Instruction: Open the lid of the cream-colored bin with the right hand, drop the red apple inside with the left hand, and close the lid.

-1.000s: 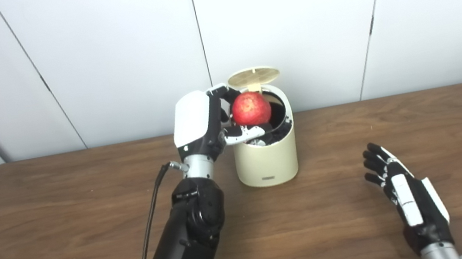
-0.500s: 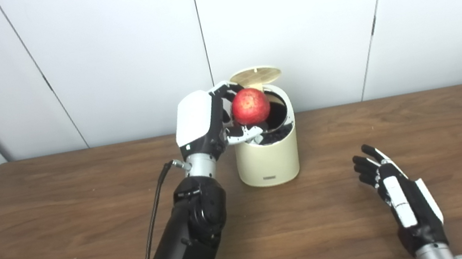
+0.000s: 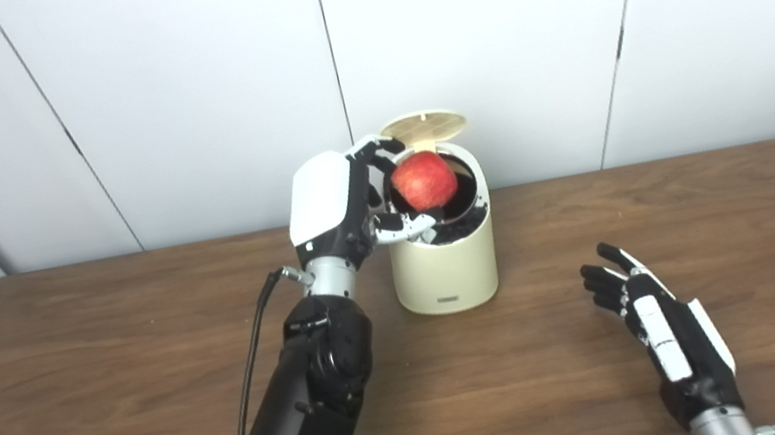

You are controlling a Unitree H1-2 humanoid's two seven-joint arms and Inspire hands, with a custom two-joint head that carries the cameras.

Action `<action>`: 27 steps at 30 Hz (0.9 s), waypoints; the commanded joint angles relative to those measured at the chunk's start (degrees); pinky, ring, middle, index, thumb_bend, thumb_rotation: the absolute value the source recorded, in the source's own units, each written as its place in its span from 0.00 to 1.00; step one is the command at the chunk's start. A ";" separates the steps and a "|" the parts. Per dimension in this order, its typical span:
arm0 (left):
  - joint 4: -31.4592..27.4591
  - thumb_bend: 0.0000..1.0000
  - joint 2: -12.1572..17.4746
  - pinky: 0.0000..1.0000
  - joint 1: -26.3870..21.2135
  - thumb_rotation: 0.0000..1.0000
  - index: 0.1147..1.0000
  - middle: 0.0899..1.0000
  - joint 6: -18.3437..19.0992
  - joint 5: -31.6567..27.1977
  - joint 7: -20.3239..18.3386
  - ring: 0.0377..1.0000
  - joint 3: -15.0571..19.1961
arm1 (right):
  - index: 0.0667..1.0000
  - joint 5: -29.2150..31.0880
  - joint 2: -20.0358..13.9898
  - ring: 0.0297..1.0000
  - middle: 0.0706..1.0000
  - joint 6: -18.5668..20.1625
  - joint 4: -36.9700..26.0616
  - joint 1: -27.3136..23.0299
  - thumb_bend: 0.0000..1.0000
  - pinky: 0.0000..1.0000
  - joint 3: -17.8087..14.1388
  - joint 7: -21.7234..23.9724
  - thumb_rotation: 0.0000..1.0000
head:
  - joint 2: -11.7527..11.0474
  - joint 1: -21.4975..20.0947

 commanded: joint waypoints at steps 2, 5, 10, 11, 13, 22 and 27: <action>-0.80 1.00 0.00 0.43 -1.26 0.00 0.67 0.71 -0.51 0.07 -0.42 0.51 -0.31 | 0.87 -0.07 0.02 0.82 0.79 -1.62 -0.67 -1.41 0.56 0.84 0.18 0.24 0.94 | 0.03 -0.07; -0.72 1.00 -0.01 0.42 -1.26 0.00 0.67 0.70 -0.81 -0.41 -0.52 0.50 -0.17 | 0.87 -0.06 0.05 0.81 0.79 -1.55 -0.69 -1.49 0.55 0.84 0.21 0.22 0.94 | 0.07 -0.01; -0.88 1.00 -0.10 0.41 -1.20 0.00 0.66 0.68 -1.11 -1.52 -0.23 0.48 0.21 | 0.87 -0.02 0.10 0.82 0.78 -1.11 -0.99 -1.50 0.55 0.84 0.11 0.10 0.94 | 0.23 -0.09; -0.98 0.98 -0.23 0.39 -1.11 0.00 0.64 0.65 -1.23 -2.03 -0.11 0.45 0.44 | 0.87 0.02 0.05 0.81 0.78 -1.07 -1.07 -1.46 0.55 0.84 0.12 0.16 0.94 | 0.23 -0.09; -1.08 0.96 -0.36 0.38 -0.98 0.00 0.62 0.63 -1.31 -2.65 0.05 0.44 0.69 | 0.87 -0.13 -0.03 0.81 0.78 -1.07 -1.15 -1.41 0.56 0.83 0.16 0.18 0.94 | 0.23 -0.09; -0.82 1.00 0.60 0.46 -1.40 0.00 0.64 0.70 -1.01 -1.13 -0.80 0.54 -1.00 | 0.87 -1.00 -0.02 0.81 0.77 -1.82 -0.81 -1.52 0.54 0.82 0.71 0.05 0.97 | 0.29 -0.13; -0.51 1.00 -0.03 0.50 -1.39 0.00 0.63 0.69 -1.04 -1.57 -1.06 0.60 -1.58 | 0.87 -1.60 -0.12 0.80 0.76 -1.97 -0.64 -1.68 0.53 0.81 0.86 0.05 0.98 | 0.31 -0.29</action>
